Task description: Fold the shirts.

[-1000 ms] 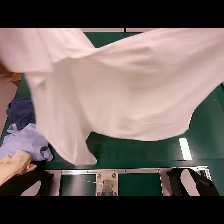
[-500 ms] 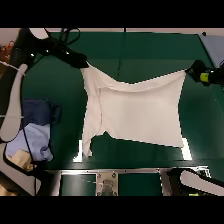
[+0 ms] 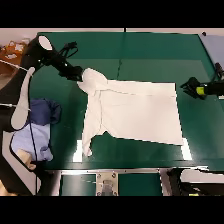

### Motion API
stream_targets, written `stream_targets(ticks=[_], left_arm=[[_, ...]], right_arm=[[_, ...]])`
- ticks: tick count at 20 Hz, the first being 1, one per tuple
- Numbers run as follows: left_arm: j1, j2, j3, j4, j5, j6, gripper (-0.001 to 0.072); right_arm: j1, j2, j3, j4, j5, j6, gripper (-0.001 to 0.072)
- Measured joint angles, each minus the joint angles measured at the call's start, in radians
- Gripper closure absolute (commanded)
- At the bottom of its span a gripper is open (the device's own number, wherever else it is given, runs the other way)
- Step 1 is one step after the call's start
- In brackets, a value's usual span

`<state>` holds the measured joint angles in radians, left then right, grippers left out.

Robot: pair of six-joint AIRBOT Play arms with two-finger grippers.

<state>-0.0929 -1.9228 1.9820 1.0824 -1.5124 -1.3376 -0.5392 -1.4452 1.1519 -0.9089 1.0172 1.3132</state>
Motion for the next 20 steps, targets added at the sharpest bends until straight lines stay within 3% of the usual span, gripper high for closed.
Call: stream_targets(ticks=[2, 4, 7, 11, 17, 18, 20], left_arm=[[0.013, 0.000, 0.006, 0.006, -0.039, -0.008, 0.0686], [0.018, 0.013, -0.002, 0.006, -0.068, -0.014, 0.0685], [0.024, 0.090, -0.098, 0.000, -0.076, -0.009, 0.0686], [0.028, 0.319, -0.398, 0.033, -0.026, 0.039, 0.0685], [0.028, 0.706, -0.854, 0.060, 0.132, 0.074, 0.0683], [0.028, 0.747, -0.897, 0.061, 0.139, 0.076, 0.0683], [0.028, 0.792, -0.952, 0.061, 0.140, 0.079, 0.0682]], right_arm=[[-0.074, 0.042, -0.041, -0.036, 0.094, -0.004, 0.0417], [-0.148, 0.098, -0.111, -0.079, 0.145, -0.003, 0.0272], [-0.266, 0.168, -0.244, -0.161, 0.202, 0.000, 0.0267], [-0.356, 0.196, -0.407, -0.210, 0.232, -0.023, 0.0267], [-0.251, 0.151, -0.510, -0.198, 0.234, -0.054, 0.0278], [-0.219, 0.135, -0.515, -0.186, 0.243, -0.058, 0.0347], [-0.161, 0.110, -0.522, -0.195, 0.242, -0.069, 0.0641]])
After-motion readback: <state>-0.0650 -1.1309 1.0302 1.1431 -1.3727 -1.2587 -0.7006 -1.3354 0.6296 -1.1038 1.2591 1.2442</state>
